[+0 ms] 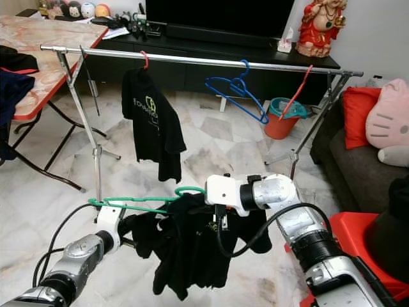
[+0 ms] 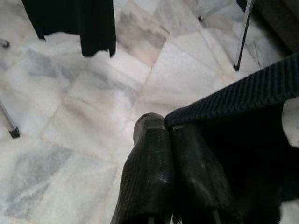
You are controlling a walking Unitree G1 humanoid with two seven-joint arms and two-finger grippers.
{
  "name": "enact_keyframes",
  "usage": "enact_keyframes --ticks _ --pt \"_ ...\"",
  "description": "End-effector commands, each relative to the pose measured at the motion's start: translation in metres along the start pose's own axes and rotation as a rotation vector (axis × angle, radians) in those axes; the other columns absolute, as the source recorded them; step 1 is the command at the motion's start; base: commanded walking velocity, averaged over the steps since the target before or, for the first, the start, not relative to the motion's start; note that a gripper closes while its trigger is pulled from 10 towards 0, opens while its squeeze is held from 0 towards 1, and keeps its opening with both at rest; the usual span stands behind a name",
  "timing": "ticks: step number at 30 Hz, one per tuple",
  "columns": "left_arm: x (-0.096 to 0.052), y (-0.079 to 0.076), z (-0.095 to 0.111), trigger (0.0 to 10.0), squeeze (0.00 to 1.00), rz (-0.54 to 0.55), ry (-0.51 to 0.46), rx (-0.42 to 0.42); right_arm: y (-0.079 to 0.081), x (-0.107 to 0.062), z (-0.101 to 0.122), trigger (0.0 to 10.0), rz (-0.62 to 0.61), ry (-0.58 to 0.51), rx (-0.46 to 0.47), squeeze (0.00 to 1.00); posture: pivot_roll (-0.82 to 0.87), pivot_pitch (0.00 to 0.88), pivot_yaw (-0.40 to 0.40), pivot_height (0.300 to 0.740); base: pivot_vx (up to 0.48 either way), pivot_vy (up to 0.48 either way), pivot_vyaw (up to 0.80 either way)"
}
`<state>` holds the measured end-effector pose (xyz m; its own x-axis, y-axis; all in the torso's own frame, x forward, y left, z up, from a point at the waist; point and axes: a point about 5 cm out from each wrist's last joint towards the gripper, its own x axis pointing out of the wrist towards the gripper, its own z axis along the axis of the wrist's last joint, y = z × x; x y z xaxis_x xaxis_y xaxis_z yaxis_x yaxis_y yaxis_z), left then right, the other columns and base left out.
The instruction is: Hang hanger
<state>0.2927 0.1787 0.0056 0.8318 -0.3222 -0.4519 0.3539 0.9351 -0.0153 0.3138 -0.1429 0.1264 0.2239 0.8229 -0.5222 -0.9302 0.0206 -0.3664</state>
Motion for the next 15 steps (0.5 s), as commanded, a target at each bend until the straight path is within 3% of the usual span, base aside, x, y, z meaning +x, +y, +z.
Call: enact_keyframes --ticks 1,10,12,13,15 --pt "-0.010 0.015 -0.014 0.0 0.00 0.079 0.062 -0.012 -0.003 -0.018 -0.011 0.0 -0.041 0.066 0.009 0.00 -0.10 0.000 -0.107 0.740 0.000 0.000 0.00" --pt "-0.013 0.021 -0.018 0.0 0.00 0.107 0.085 -0.016 -0.004 -0.032 -0.031 0.0 -0.106 0.190 0.007 0.00 -0.10 0.000 -0.092 0.740 0.000 0.000 0.00" --pt "-0.013 0.021 -0.018 0.0 0.00 0.107 0.086 -0.015 -0.005 -0.032 -0.032 0.0 -0.133 0.182 0.014 0.00 -0.10 0.000 -0.091 0.740 0.000 0.000 0.00" --pt "-0.013 0.021 -0.018 0.0 0.00 0.108 0.085 -0.019 -0.014 -0.030 -0.028 0.0 -0.239 0.123 0.044 0.00 -0.10 0.000 -0.091 0.740 0.000 0.000 0.00" --pt "-0.013 0.021 -0.018 0.0 0.00 0.109 0.084 -0.023 -0.019 -0.029 -0.025 0.0 -0.301 0.082 0.076 0.00 -0.10 0.000 -0.091 0.740 0.000 0.000 0.00"
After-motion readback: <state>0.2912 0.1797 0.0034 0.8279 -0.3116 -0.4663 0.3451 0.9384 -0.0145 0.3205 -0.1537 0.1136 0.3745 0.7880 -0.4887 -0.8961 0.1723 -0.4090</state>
